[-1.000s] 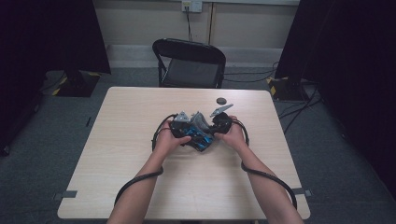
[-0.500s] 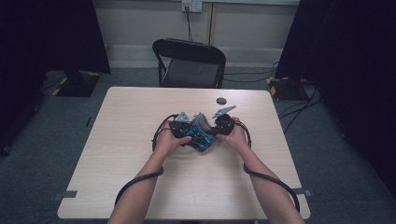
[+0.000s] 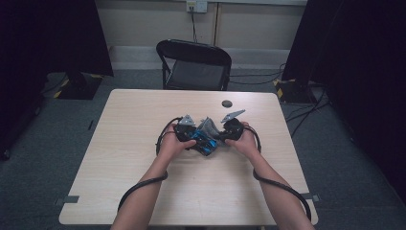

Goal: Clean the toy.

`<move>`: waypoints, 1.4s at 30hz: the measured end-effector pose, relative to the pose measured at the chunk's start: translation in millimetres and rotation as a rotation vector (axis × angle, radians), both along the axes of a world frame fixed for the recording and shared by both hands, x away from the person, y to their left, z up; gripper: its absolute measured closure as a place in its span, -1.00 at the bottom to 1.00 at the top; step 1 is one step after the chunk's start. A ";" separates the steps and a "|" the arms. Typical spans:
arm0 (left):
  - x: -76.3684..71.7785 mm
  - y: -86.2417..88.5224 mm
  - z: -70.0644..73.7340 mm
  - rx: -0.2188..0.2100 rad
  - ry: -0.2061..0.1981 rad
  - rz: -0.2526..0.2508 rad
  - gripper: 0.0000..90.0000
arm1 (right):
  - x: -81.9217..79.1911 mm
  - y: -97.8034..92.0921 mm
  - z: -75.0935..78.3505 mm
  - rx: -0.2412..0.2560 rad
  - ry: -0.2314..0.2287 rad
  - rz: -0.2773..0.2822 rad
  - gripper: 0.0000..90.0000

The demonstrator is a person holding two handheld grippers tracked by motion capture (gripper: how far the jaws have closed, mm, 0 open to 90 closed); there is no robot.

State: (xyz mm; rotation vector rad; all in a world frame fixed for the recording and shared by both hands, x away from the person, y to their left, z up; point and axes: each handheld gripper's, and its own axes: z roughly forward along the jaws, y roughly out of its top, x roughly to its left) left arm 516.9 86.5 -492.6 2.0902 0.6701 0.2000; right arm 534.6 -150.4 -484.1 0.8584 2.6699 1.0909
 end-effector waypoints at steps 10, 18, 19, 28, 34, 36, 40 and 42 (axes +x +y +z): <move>-0.1 0.3 -0.2 -0.001 -0.002 0.000 -0.67 | -5.6 -7.3 -0.9 0.010 0.000 -0.002 0.76; -0.2 0.3 -0.3 -0.002 -0.003 0.001 -0.68 | -11.4 -12.5 -0.7 0.011 0.002 0.003 0.76; -0.2 0.3 -0.3 -0.002 -0.002 0.001 -0.67 | -11.9 -12.8 -0.5 0.011 0.003 0.002 0.76; -0.2 0.3 -0.2 -0.001 -0.002 0.001 -0.68 | -15.2 -17.1 -0.6 0.017 0.008 -0.006 0.76; -0.1 0.2 -0.1 -0.001 -0.001 0.001 -0.67 | -16.9 -20.4 -0.4 0.018 0.011 -0.011 0.76; -0.1 0.1 0.0 0.000 -0.001 0.000 -0.67 | -17.0 -21.3 -0.6 0.021 0.013 -0.013 0.76; 0.6 0.0 0.4 0.003 0.000 -0.002 -0.67 | -18.0 -23.3 -0.7 0.022 0.013 -0.014 0.76; 0.6 -0.2 0.4 0.002 0.001 -0.001 -0.68 | -18.5 -24.0 -0.4 0.020 0.016 -0.012 0.75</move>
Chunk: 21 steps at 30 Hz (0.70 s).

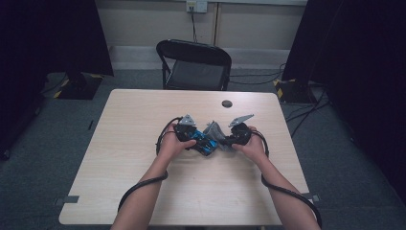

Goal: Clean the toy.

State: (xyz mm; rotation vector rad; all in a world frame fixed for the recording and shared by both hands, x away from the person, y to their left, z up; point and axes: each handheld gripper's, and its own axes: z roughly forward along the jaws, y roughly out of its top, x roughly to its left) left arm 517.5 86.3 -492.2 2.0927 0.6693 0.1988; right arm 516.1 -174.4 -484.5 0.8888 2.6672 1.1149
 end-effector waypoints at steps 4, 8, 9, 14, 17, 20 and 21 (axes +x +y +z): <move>0.0 0.3 -0.1 -0.001 0.000 0.001 -0.68 | -1.6 -2.4 0.3 -0.001 0.004 -0.001 0.75; 0.1 0.2 -0.1 0.000 -0.001 0.000 -0.67 | -3.4 -4.9 0.6 0.000 0.006 -0.004 0.75; 0.0 0.3 0.0 0.000 0.000 0.000 -0.68 | -3.7 -5.6 0.6 0.000 0.007 -0.003 0.75; 0.2 0.2 0.0 0.000 0.000 0.001 -0.67 | -5.9 -8.9 0.9 0.003 0.013 -0.004 0.75; 0.1 0.2 0.0 0.000 -0.001 0.001 -0.67 | -8.2 -11.6 0.9 0.007 0.016 -0.007 0.75; 0.1 0.2 0.0 0.000 -0.001 0.001 -0.67 | -10.4 -14.2 1.0 0.008 0.018 -0.006 0.76; 0.0 0.3 0.0 0.000 0.000 0.001 -0.67 | -11.0 -15.1 1.0 0.009 0.020 -0.006 0.75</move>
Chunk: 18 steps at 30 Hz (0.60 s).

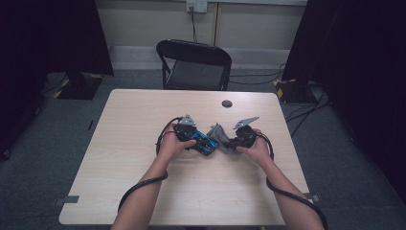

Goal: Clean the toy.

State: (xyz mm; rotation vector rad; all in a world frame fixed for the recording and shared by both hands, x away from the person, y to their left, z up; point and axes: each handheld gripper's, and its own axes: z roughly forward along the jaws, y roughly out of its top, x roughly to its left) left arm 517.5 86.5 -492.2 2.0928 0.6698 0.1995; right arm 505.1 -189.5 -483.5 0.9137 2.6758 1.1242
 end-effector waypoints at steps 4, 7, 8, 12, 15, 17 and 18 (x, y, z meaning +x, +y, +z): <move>0.1 -0.2 0.1 0.000 0.000 0.000 -0.67 | -2.3 -3.2 -0.1 0.005 0.006 -0.002 0.75; 0.3 -0.1 0.6 0.006 0.001 -0.001 -0.67 | -4.1 -5.5 0.5 0.002 0.009 0.000 0.75; 0.1 -0.2 0.4 0.004 0.002 0.000 -0.67 | -4.6 -6.1 0.7 0.001 0.010 0.001 0.76; 0.1 -0.3 0.5 0.004 0.002 0.000 -0.67 | -7.3 -9.4 1.1 0.000 0.013 0.003 0.76; 0.0 -0.3 0.5 0.004 0.002 0.000 -0.67 | -9.5 -12.7 1.4 0.001 0.015 0.002 0.75; 0.0 -0.2 0.4 0.004 0.002 0.000 -0.67 | -11.0 -15.3 1.8 -0.001 0.017 -0.001 0.75; -0.1 -0.3 0.6 0.005 0.002 0.000 -0.67 | -11.8 -16.9 2.0 0.001 0.017 -0.002 0.75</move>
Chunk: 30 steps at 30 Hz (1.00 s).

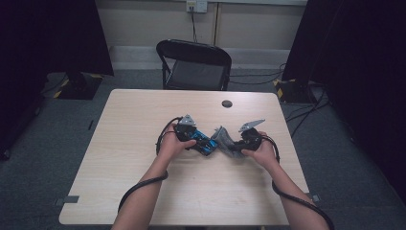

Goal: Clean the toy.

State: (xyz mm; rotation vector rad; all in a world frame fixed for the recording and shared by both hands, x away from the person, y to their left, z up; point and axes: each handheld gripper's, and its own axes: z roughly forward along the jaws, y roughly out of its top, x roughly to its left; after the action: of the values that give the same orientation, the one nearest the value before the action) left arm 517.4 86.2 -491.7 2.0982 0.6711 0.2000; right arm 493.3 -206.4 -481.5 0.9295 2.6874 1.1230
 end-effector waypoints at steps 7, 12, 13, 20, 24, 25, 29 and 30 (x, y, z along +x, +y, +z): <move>0.1 -0.2 0.3 0.002 0.004 0.000 -0.67 | -5.5 -8.2 0.5 0.000 0.008 0.005 0.76; 0.2 -0.3 0.5 0.004 0.003 0.000 -0.67 | -9.3 -15.2 1.3 0.000 0.013 0.004 0.75; 0.2 -0.3 0.6 0.005 0.004 0.000 -0.67 | -10.5 -17.4 1.6 -0.002 0.014 0.002 0.75; 0.0 -0.6 0.8 0.007 0.004 0.002 -0.67 | -15.5 -30.7 4.2 0.001 0.027 -0.007 0.75; -0.4 -0.8 0.7 0.006 0.003 0.003 -0.67 | -16.6 -37.6 8.8 0.006 0.032 -0.010 0.75; -0.3 -0.4 0.6 0.006 0.000 0.003 -0.67 | -16.5 -38.9 10.0 0.008 0.031 -0.013 0.75; -0.4 -0.5 0.7 0.008 0.002 0.003 -0.67 | -14.9 -44.8 17.7 0.017 0.024 -0.029 0.75; -0.4 -0.4 0.7 0.008 0.001 0.003 -0.67 | -13.8 -46.1 19.5 0.024 0.021 -0.037 0.75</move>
State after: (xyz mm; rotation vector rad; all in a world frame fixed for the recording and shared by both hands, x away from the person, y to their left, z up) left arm 517.1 85.8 -490.9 2.1057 0.6755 0.2033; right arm 479.5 -252.4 -462.0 0.9958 2.6674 1.1471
